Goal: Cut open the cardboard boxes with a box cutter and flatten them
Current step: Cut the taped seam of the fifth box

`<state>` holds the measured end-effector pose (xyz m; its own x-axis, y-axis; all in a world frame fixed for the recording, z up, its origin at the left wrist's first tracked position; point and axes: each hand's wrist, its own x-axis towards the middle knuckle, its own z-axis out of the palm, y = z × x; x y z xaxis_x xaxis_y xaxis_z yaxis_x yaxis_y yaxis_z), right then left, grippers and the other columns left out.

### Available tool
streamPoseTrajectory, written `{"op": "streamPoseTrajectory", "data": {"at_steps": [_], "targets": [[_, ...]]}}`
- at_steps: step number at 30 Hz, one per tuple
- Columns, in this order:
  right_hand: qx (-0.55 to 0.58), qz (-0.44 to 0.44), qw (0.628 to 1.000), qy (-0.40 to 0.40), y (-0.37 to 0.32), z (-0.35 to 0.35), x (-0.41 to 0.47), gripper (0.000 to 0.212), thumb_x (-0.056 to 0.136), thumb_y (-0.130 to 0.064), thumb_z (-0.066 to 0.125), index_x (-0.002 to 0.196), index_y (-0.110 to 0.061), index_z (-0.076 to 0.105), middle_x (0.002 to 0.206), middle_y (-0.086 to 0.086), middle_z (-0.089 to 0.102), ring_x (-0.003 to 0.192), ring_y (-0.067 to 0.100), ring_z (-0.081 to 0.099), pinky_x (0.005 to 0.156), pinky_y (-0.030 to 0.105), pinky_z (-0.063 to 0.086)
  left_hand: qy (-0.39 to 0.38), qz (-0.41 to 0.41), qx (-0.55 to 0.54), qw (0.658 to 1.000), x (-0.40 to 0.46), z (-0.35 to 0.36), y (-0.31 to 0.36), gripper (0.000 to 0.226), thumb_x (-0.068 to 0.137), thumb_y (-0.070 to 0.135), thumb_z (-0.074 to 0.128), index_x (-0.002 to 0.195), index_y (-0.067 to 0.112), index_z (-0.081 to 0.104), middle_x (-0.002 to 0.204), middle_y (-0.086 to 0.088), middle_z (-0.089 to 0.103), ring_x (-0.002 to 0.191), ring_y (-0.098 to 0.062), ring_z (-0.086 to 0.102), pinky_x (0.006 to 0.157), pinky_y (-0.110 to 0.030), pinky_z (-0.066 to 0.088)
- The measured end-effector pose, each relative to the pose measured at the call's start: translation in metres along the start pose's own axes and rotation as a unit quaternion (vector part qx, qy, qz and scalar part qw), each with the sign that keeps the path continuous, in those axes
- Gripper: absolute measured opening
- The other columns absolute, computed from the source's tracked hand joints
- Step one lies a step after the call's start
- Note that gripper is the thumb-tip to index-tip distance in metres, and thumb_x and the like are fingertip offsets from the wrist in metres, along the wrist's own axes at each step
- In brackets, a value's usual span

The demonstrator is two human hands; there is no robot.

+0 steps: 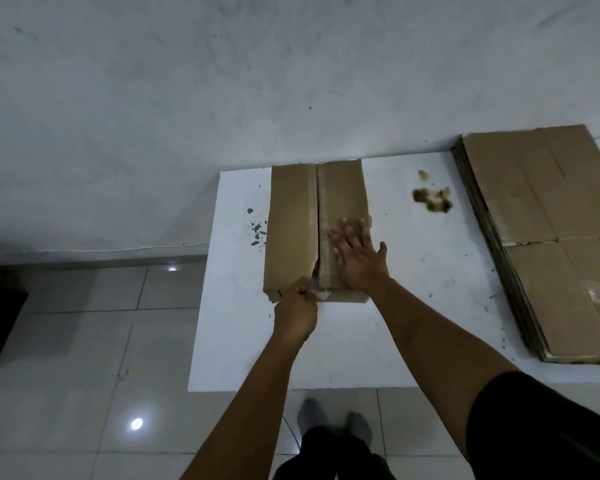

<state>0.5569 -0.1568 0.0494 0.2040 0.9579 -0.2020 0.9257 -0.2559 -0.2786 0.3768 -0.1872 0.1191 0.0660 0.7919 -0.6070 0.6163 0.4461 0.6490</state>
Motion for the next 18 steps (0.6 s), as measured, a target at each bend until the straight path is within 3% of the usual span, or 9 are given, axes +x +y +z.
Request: {"op": "streamPoseTrajectory", "data": {"at_steps": [2, 4, 9, 12, 15, 18], "targets": [[0.002, 0.001, 1.000, 0.002, 0.000, 0.000, 0.000, 0.050, 0.106, -0.045, 0.018, 0.155, -0.045, 0.009, 0.166, -0.013, -0.010, 0.151, 0.021, -0.020, 0.113, 0.070, 0.014, 0.015, 0.020, 0.023, 0.999, -0.009, 0.002, -0.005, 0.021, 0.104, 0.030, 0.042, 0.114, 0.016, 0.052, 0.111, -0.021, 0.064, 0.103, -0.041, 0.065, 0.079, -0.045, 0.056], [0.007, -0.001, 1.000, 0.000, 0.001, 0.000, 0.000, 0.050, 0.106, -0.045, 0.018, 0.155, -0.046, 0.009, 0.166, -0.013, -0.010, 0.151, 0.021, -0.020, 0.114, 0.070, 0.014, 0.035, 0.034, 0.037, 0.998, -0.017, 0.003, -0.008, 0.026, 0.104, 0.029, 0.044, 0.124, 0.014, 0.052, 0.115, -0.017, 0.064, 0.105, -0.036, 0.064, 0.089, -0.044, 0.054], [0.014, -0.006, 1.000, -0.008, 0.002, -0.001, 0.001, 0.051, 0.106, -0.046, 0.018, 0.155, -0.047, 0.005, 0.165, -0.014, -0.013, 0.151, 0.020, -0.022, 0.114, 0.070, 0.013, 0.064, 0.067, 0.057, 0.994, -0.029, 0.007, -0.020, 0.026, 0.104, 0.029, 0.047, 0.120, 0.011, 0.057, 0.109, -0.014, 0.067, 0.098, -0.031, 0.065, 0.085, -0.039, 0.055], [0.020, -0.007, 1.000, -0.010, 0.001, -0.003, 0.000, 0.051, 0.106, -0.045, 0.019, 0.155, -0.046, 0.007, 0.165, -0.013, -0.012, 0.151, 0.020, -0.021, 0.114, 0.070, 0.013, 0.096, 0.103, 0.104, 0.985, -0.035, 0.009, -0.027, 0.024, 0.104, 0.030, 0.046, 0.116, 0.013, 0.059, 0.104, -0.011, 0.070, 0.090, -0.025, 0.066, 0.074, -0.029, 0.049], [0.022, -0.006, 1.000, -0.010, 0.001, -0.005, -0.001, 0.051, 0.106, -0.046, 0.019, 0.155, -0.047, 0.007, 0.166, -0.013, -0.012, 0.151, 0.020, -0.021, 0.114, 0.070, 0.013, 0.124, 0.135, 0.139, 0.973, -0.039, 0.010, -0.035, 0.022, 0.104, 0.029, 0.047, 0.117, 0.015, 0.060, 0.096, -0.006, 0.071, 0.073, -0.015, 0.059, 0.067, -0.023, 0.044], [0.024, -0.009, 1.000, -0.016, 0.001, -0.006, -0.001, 0.051, 0.106, -0.046, 0.019, 0.155, -0.047, 0.006, 0.166, -0.013, -0.013, 0.151, 0.020, -0.022, 0.113, 0.070, 0.010, 0.130, 0.152, 0.158, 0.967, -0.040, 0.009, -0.043, 0.023, 0.104, 0.028, 0.048, 0.121, 0.017, 0.059, 0.093, -0.005, 0.070, 0.072, -0.013, 0.057, 0.066, -0.023, 0.045]]}}
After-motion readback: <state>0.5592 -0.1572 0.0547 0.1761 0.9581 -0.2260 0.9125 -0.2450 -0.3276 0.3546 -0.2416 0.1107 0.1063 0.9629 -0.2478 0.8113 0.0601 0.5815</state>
